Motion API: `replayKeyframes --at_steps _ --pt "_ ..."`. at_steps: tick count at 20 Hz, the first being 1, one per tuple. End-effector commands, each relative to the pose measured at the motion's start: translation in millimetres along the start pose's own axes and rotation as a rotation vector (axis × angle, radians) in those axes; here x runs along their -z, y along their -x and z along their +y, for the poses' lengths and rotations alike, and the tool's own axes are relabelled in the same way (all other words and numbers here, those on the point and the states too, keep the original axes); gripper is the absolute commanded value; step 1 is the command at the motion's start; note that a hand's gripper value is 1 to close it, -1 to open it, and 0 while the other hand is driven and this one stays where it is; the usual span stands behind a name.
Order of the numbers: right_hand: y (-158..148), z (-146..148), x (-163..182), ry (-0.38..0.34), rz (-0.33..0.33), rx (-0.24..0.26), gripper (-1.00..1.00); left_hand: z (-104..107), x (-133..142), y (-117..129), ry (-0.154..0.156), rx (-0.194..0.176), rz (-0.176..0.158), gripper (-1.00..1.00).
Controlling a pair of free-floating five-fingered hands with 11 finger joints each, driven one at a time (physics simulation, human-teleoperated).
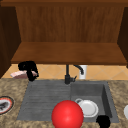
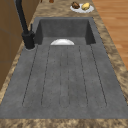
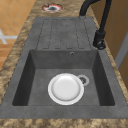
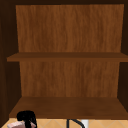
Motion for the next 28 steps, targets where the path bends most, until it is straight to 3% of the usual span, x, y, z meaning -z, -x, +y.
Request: replayKeyframes --at_steps 1,16,23,28 --pt "0 0 0 0.0 0.0 0.0 0.0 14 26 -18 0.053 -0.011 -0.003 1.0" --pt "0 0 0 0.0 0.0 0.0 0.0 74 127 -66 0.05 -0.035 0.019 1.0" --pt "0 0 0 0.0 0.0 0.0 0.0 103 167 -45 0.052 -0.02 0.033 1.0" --pt "0 0 0 0.0 0.0 0.0 0.0 108 193 -10 0.037 -0.01 0.015 1.0"
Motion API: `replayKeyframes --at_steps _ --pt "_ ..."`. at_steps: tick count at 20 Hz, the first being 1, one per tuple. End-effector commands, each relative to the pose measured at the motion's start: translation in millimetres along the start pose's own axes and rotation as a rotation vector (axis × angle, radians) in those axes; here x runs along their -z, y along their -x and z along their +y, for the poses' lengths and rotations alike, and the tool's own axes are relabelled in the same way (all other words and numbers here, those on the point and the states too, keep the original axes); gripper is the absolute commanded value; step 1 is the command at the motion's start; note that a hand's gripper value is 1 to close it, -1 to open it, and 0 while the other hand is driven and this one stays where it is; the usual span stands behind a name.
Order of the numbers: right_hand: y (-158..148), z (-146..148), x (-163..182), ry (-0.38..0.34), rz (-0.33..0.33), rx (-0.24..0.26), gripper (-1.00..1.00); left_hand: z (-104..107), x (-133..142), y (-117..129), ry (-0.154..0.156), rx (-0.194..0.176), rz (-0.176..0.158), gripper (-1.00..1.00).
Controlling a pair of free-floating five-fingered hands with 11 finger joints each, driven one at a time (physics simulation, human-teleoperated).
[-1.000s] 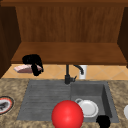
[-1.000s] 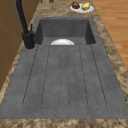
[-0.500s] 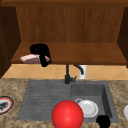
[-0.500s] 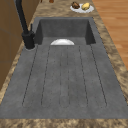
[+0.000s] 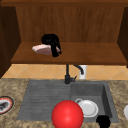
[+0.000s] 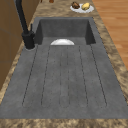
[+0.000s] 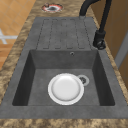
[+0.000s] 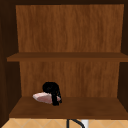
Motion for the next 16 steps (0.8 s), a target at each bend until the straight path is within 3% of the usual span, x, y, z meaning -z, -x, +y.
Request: replayKeyframes --at_steps 1,2,6,11,14,16 --pt "0 0 0 0.0 0.0 0.0 0.0 6 19 23 0.008 -0.005 -0.015 1.0" --pt "0 0 0 0.0 0.0 0.0 0.0 5 21 28 0.013 -0.003 -0.024 1.0" --pt "0 0 0 0.0 0.0 0.0 0.0 2 27 52 -0.02 0.007 -0.065 1.0" --pt "0 0 0 0.0 0.0 0.0 0.0 -4 33 73 -0.023 0.014 -0.1 1.0" --pt "0 0 0 0.0 0.0 0.0 0.0 -7 33 88 -0.019 0.0 -0.102 1.0" --pt "0 0 0 0.0 0.0 0.0 0.0 -9 34 106 -0.019 -0.009 -0.079 1.0"
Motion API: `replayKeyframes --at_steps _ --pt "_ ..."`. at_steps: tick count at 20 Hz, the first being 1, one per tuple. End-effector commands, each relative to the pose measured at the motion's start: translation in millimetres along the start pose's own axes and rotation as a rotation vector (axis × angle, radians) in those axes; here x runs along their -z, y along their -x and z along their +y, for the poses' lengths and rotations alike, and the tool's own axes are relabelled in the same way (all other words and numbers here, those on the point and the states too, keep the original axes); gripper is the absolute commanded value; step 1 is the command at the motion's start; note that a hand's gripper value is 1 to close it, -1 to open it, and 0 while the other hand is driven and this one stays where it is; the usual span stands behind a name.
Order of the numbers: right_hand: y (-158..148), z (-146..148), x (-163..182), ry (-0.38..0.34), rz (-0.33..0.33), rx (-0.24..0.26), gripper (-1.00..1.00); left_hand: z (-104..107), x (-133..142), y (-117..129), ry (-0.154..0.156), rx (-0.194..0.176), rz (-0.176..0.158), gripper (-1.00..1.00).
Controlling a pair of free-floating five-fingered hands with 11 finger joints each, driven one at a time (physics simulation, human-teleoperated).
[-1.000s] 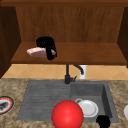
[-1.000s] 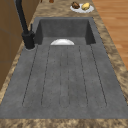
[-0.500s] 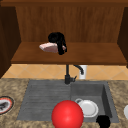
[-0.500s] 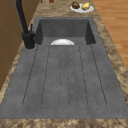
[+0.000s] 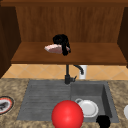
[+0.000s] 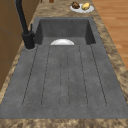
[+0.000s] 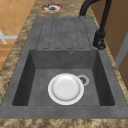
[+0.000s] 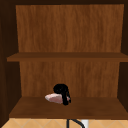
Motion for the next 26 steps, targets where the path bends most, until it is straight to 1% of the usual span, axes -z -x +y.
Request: replayKeyframes --at_steps 1,4,5,7,11,16,17,18,20,22,23,25,26 --pt "0 0 0 0.0 0.0 0.0 0.0 -3 0 28 0.003 -0.013 -0.048 1.0" --pt "0 0 0 0.0 0.0 0.0 0.0 -5 1 58 -0.003 -0.006 -0.027 1.0" --pt "0 0 0 0.0 0.0 0.0 0.0 -6 1 67 -0.003 -0.005 -0.028 1.0" --pt "0 0 0 0.0 0.0 0.0 0.0 -11 0 83 0.008 -0.006 -0.037 1.0" --pt "0 0 0 0.0 0.0 0.0 0.0 -14 2 117 0.0 -0.01 -0.036 1.0" --pt "0 0 0 0.0 0.0 0.0 0.0 -18 3 158 -0.005 -0.009 -0.045 1.0" --pt "0 0 0 0.0 0.0 0.0 0.0 -16 6 171 -0.015 -0.001 -0.013 1.0" --pt "0 0 0 0.0 0.0 0.0 0.0 -16 6 180 -0.014 -0.003 -0.016 1.0" --pt "0 0 0 0.0 0.0 0.0 0.0 -16 8 196 -0.011 -0.007 -0.031 1.0" --pt "0 0 0 0.0 0.0 0.0 0.0 -16 9 201 -0.002 -0.018 -0.065 1.0" --pt "0 0 0 0.0 0.0 0.0 0.0 -16 10 204 0.002 -0.022 -0.078 1.0" --pt "0 0 0 0.0 0.0 0.0 0.0 -17 10 203 0.007 -0.021 -0.116 1.0" --pt "0 0 0 0.0 0.0 0.0 0.0 -16 9 203 0.008 -0.012 -0.127 1.0"
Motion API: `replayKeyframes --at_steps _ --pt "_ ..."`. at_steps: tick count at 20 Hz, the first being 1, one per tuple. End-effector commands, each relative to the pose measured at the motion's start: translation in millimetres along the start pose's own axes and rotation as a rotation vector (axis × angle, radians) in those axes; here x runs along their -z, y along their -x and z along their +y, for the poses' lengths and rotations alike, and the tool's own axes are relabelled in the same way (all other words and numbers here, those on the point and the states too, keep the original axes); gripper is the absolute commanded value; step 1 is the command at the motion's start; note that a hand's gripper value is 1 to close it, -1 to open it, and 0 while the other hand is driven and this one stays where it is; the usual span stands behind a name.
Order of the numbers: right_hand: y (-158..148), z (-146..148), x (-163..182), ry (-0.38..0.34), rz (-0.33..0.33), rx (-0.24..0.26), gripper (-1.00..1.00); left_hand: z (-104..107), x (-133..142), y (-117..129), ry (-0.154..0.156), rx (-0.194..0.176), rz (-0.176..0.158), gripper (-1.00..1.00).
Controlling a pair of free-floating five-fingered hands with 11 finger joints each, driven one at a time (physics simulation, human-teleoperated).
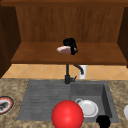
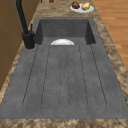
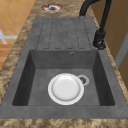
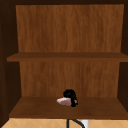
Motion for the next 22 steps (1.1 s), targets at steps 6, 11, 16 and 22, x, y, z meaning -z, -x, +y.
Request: replayKeyframes --at_steps 6,11,16,22 --pt "0 0 0 0.0 0.0 0.0 0.0 -2 -6 33 0.038 -0.013 -0.084 1.0" --pt "0 0 0 0.0 0.0 0.0 0.0 -4 -11 55 0.037 0.006 -0.092 1.0" --pt "0 0 0 0.0 0.0 0.0 0.0 -7 -15 71 0.034 0.009 -0.11 1.0" --pt "0 0 0 0.0 0.0 0.0 0.0 -8 -20 94 0.028 -0.001 -0.111 1.0"
